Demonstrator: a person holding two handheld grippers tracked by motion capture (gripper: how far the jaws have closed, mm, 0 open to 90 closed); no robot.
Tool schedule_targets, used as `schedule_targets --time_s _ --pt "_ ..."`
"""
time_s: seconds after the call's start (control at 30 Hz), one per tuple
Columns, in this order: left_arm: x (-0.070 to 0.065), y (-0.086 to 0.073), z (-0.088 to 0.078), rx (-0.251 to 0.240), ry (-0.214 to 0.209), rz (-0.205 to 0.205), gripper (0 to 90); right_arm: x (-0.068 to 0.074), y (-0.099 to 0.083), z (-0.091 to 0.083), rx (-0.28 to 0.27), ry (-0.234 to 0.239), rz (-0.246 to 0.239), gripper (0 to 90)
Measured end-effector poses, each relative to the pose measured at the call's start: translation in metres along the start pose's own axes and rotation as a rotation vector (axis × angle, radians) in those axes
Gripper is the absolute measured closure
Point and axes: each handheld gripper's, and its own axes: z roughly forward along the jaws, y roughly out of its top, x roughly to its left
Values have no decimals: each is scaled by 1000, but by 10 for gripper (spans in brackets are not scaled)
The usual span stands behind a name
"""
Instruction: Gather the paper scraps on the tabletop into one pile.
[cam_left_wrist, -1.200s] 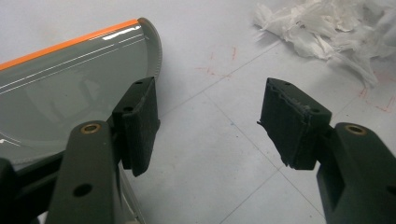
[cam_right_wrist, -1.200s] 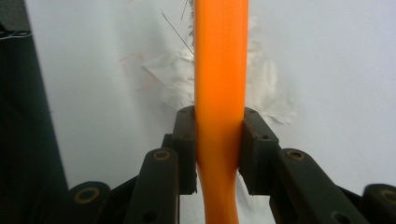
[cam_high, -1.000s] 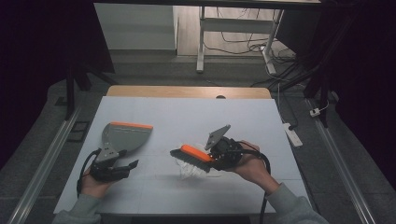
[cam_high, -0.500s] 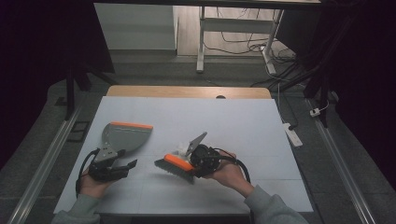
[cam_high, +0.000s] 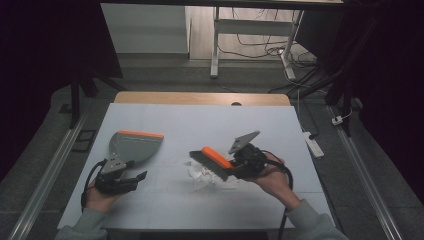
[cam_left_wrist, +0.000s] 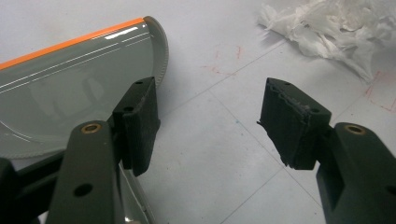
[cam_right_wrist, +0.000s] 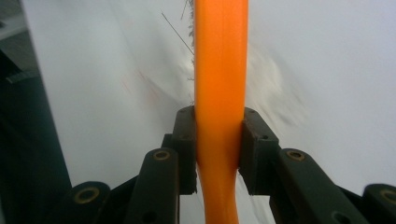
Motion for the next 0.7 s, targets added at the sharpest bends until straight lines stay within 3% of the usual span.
schedule_targets --time_s 0.1,0.17,0.23,0.3,0.37,0.47,0.57,0.7 --pt "-1 0 0 2 0 4 379 -11 -21 -21 38 -78 60 708" --pt "-1 1 0 2 1 4 379 -22 -37 -30 63 -156 173 709" --pt "-1 1 1 2 0 3 379 -33 -55 -34 110 -220 250 709" --pt "-2 1 1 4 -2 5 379 -43 -71 -31 158 -236 341 709" --pt "-2 1 1 5 -2 6 379 -48 -84 -22 217 -241 387 709" --pt "-1 1 1 5 -2 2 379 -50 -84 -19 189 -204 419 709" --pt "-2 1 1 5 -2 3 380 -43 -72 -6 181 -159 394 710" --pt "-1 0 1 3 -2 3 380 -39 -49 14 180 -156 345 710"
